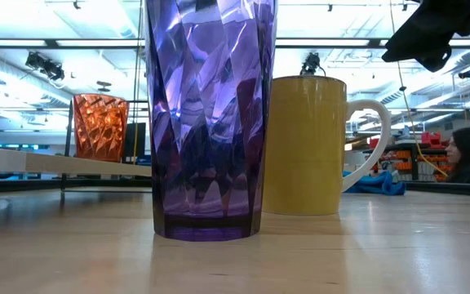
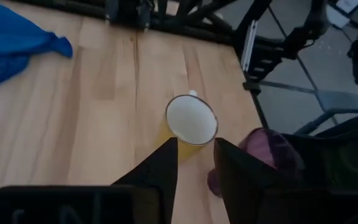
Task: Stack small to large cups/mugs on shelf
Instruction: Put the yellow mug on the shelf
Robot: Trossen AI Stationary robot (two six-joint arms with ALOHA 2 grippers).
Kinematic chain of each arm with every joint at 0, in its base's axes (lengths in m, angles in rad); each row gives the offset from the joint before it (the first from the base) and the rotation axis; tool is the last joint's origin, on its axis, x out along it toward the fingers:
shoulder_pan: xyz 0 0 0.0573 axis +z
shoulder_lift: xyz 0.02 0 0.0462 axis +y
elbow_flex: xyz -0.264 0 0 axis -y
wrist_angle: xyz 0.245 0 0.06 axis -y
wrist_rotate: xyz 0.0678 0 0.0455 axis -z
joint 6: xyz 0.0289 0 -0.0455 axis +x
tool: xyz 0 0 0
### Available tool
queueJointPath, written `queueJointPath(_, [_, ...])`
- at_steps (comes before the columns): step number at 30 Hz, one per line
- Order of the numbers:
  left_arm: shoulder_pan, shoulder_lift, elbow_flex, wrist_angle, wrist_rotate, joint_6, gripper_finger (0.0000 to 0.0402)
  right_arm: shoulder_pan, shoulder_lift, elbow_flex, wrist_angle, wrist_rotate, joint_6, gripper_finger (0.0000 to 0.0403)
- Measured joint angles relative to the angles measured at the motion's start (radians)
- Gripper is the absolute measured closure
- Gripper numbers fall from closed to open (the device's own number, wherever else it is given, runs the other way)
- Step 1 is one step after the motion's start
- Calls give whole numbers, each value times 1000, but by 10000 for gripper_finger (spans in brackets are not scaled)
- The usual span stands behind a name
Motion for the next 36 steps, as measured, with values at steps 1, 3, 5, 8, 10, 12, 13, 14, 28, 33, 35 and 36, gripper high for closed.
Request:
queueJointPath(1, [-5,28,7,0,-2,-2,291,0,0,0,-2,-1,4,298])
queueJointPath(3, [-15,93,36,6,-4,4,292,0,0,0,-5,-7,6,298])
queueJointPath(5, [-28,160,70,2,-6,27,292,0,0,0,-5,-13,6,298])
queueJointPath(8, [-52,261,149,-12,-7,57,292,0,0,0,-12,-13,13,298])
queueJointPath(10, [-69,327,214,-69,-6,83,291,0,0,0,-23,-20,24,298])
queueJointPath(12, [-88,393,283,-144,-37,113,290,0,0,0,-32,-26,33,298])
queueJointPath(13, [-99,427,320,-186,-64,131,290,0,0,0,-34,-31,33,298])
queueJointPath(14, [-110,458,357,-223,-96,150,290,0,0,0,-35,-34,33,298])
queueJointPath(28, [-208,719,620,-422,-258,181,283,0,0,0,-79,-51,32,298])
queueJointPath(33, [-217,729,622,-424,-330,89,287,0,0,0,-81,-52,32,298])
queueJointPath(35, [-217,729,622,-418,-344,35,289,0,0,0,-81,-52,37,298])
queueJointPath(36, [-217,729,622,-417,-346,3,289,0,0,0,-81,-52,43,298])
